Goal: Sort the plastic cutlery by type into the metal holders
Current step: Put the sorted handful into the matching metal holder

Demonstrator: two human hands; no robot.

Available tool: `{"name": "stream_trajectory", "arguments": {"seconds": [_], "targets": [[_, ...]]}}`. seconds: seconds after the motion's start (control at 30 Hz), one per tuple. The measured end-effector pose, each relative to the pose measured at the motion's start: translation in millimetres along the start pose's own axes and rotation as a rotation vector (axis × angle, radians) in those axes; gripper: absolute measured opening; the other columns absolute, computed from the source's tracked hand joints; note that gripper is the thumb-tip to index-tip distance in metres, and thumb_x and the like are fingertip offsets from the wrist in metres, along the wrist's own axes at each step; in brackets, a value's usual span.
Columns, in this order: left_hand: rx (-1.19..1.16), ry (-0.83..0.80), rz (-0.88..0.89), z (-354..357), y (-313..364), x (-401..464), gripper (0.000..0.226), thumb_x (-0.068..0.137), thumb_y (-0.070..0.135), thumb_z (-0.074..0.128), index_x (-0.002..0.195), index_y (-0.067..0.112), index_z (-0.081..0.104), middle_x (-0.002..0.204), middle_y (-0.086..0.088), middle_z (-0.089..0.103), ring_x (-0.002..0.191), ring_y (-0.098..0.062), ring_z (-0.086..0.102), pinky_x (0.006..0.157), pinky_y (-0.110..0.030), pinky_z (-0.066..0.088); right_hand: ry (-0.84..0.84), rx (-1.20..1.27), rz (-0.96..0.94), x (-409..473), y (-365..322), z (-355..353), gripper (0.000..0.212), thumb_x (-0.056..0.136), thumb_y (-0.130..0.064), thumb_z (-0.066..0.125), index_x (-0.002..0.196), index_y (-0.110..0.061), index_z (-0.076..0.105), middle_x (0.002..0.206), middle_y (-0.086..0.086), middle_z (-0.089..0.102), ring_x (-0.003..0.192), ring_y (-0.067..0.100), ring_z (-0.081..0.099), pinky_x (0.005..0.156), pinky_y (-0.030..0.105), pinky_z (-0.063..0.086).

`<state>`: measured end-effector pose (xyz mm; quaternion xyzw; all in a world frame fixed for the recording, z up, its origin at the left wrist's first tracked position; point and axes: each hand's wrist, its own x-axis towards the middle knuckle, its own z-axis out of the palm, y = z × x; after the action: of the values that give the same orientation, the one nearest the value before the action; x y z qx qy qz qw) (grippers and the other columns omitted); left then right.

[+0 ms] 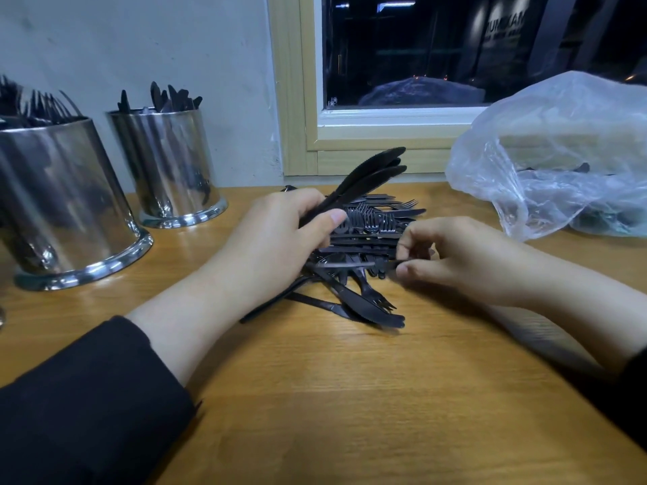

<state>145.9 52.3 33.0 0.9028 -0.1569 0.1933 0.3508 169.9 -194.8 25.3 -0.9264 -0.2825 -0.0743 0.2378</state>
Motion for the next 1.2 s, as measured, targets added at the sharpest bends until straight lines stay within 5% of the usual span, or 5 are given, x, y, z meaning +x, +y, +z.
{"name": "stream_trajectory", "arguments": {"seconds": [0.17, 0.33, 0.6, 0.83, 1.2], "targets": [[-0.078, -0.185, 0.009, 2.5, 3.0, -3.5, 0.019, 0.103, 0.036, 0.055, 0.090, 0.026, 0.063, 0.077, 0.008, 0.073, 0.063, -0.009, 0.067, 0.065, -0.030, 0.055, 0.240, 0.123, -0.071, -3.2, -19.1, -2.5, 0.011, 0.086, -0.030, 0.074, 0.080, -0.030, 0.065, 0.072, -0.022, 0.063, 0.066, 0.000, 0.055, 0.062, 0.009, 0.038], [0.016, -0.081, -0.007, -9.8, -1.9, 1.3, 0.027, 0.105, 0.038, 0.050, 0.081, 0.030, 0.058, 0.057, 0.015, 0.053, 0.053, -0.001, 0.047, 0.049, -0.019, 0.032, 0.393, 0.282, 0.036, -0.5, -30.2, 3.8, 0.024, 0.084, -0.040, 0.075, 0.103, -0.029, 0.065, 0.082, -0.015, 0.069, 0.071, 0.000, 0.062, 0.069, 0.013, 0.045], [-0.063, 0.064, -0.224, -32.4, -36.2, -5.4, 0.035, 0.105, 0.044, 0.050, 0.087, 0.017, 0.061, 0.063, -0.001, 0.063, 0.041, -0.014, 0.046, 0.051, -0.028, 0.040, -0.152, -0.165, -0.176, -10.4, -46.5, 13.5, 0.056, 0.071, -0.077, 0.057, 0.115, -0.043, 0.065, 0.099, -0.021, 0.054, 0.096, -0.004, 0.054, 0.079, 0.017, 0.043], [-0.001, 0.096, -0.150, -33.4, -24.6, -7.6, 0.034, 0.103, 0.044, 0.053, 0.083, 0.018, 0.060, 0.055, 0.004, 0.052, 0.045, -0.010, 0.042, 0.057, -0.032, 0.038, -0.127, -0.253, -0.163, -9.8, -45.7, 19.1, 0.039, 0.086, -0.048, 0.063, 0.124, -0.042, 0.065, 0.089, -0.031, 0.049, 0.080, -0.013, 0.049, 0.071, 0.011, 0.034], [0.015, 0.046, -0.079, -26.2, -13.4, -10.6, 0.034, 0.105, 0.043, 0.049, 0.085, 0.025, 0.069, 0.084, 0.015, 0.075, 0.081, -0.004, 0.068, 0.085, -0.031, 0.053, 0.204, -0.114, -0.115, -8.5, -44.5, 12.2, 0.017, 0.089, -0.033, 0.056, 0.094, -0.028, 0.072, 0.077, -0.022, 0.062, 0.076, -0.009, 0.056, 0.067, 0.006, 0.038]]}}
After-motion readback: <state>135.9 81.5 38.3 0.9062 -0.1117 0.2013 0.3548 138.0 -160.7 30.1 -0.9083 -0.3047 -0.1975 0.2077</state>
